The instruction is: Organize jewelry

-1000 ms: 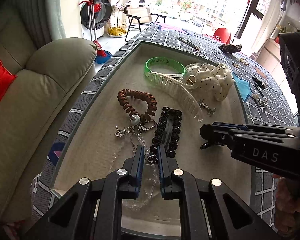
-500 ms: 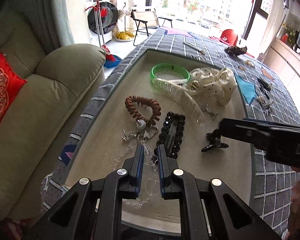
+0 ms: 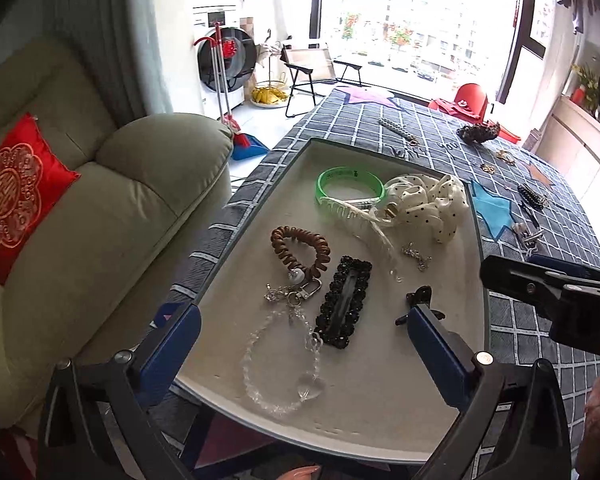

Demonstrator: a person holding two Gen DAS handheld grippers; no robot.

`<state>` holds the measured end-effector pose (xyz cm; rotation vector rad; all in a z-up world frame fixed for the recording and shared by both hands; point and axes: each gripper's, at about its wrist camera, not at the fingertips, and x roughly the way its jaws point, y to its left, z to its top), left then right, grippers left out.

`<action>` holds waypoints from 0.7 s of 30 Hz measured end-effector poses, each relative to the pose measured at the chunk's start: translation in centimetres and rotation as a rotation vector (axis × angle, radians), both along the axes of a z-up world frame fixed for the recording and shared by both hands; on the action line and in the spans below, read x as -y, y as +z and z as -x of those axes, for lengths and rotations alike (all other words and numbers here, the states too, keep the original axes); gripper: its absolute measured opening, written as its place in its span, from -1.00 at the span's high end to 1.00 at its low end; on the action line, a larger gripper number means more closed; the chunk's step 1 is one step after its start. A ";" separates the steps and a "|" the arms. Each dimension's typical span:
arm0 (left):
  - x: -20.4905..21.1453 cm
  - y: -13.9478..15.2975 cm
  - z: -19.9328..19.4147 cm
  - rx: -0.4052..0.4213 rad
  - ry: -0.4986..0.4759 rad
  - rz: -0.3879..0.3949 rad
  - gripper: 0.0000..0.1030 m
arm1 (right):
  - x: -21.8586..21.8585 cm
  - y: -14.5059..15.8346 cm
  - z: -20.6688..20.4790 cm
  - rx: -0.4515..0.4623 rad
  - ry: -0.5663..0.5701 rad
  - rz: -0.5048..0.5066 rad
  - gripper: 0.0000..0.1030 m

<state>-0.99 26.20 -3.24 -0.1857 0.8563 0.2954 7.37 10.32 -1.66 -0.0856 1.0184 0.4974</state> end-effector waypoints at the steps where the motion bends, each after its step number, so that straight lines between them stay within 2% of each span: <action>1: 0.0 0.1 0.1 -0.001 0.004 -0.003 -1.00 | 0.0 0.1 0.1 0.013 -0.003 0.014 -0.63; 6: -0.1 0.2 0.2 -0.006 0.026 -0.014 -1.00 | 0.3 0.4 0.5 0.053 -0.017 0.047 -0.77; 21: -0.1 0.4 0.5 -0.006 0.050 -0.023 -1.00 | 0.3 1.0 1.2 0.076 -0.004 0.054 -0.77</action>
